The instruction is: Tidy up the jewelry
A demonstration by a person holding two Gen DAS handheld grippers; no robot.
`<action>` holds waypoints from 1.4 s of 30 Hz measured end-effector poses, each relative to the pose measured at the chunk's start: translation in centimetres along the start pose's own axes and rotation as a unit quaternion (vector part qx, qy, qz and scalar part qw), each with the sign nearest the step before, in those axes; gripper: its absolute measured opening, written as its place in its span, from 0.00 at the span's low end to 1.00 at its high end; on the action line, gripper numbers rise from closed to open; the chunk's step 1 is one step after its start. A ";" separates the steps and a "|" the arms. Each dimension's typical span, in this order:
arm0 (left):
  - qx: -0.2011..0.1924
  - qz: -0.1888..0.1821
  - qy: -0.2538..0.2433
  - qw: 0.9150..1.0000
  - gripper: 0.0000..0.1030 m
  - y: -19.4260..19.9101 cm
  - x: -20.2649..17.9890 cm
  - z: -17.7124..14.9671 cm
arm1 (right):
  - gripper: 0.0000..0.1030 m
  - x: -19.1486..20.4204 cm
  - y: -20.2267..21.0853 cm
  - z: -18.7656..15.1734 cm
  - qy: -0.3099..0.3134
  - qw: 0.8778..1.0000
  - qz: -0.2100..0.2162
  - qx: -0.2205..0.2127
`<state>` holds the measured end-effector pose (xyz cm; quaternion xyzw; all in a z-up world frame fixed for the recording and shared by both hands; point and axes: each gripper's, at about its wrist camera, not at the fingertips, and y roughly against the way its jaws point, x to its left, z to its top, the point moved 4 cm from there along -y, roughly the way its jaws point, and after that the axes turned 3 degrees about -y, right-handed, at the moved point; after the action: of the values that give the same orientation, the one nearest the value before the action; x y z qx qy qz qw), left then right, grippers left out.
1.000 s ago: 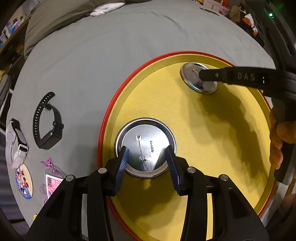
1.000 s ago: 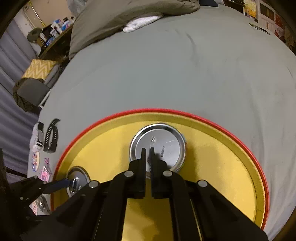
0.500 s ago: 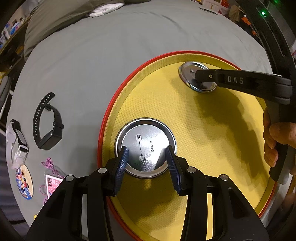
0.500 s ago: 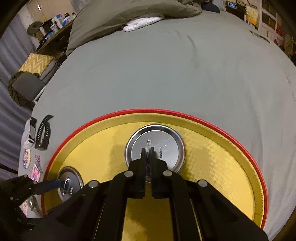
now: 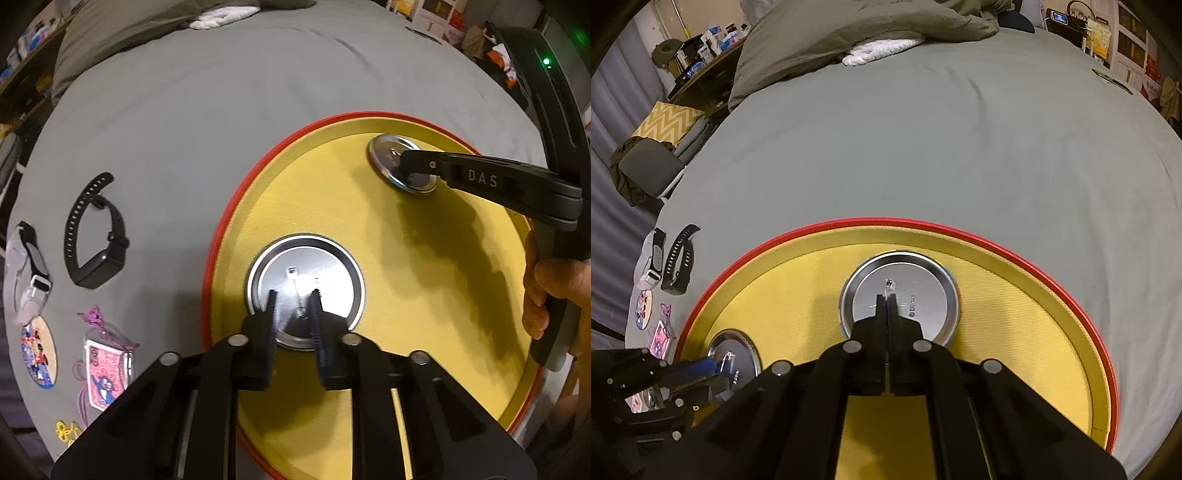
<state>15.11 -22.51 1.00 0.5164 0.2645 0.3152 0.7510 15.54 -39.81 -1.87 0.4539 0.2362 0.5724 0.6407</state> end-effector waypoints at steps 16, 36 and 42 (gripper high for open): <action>-0.008 0.005 -0.007 1.000 0.00 0.3 -0.9 0.1 | 0.02 0.3 1.0 0.3 0.003 1.000 0.004 -0.013; -0.016 0.004 0.009 1.000 0.09 0.6 -0.6 -0.3 | 0.02 0.6 2.5 0.1 0.010 1.000 0.011 -0.026; -0.014 -0.001 0.012 1.000 0.26 0.0 -0.4 -0.2 | 0.02 0.6 2.5 0.2 0.009 1.000 0.013 -0.025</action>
<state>14.68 -22.68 0.94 0.5017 0.2700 0.3244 0.7551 14.59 -39.45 0.52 0.4356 0.2215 0.5907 0.6421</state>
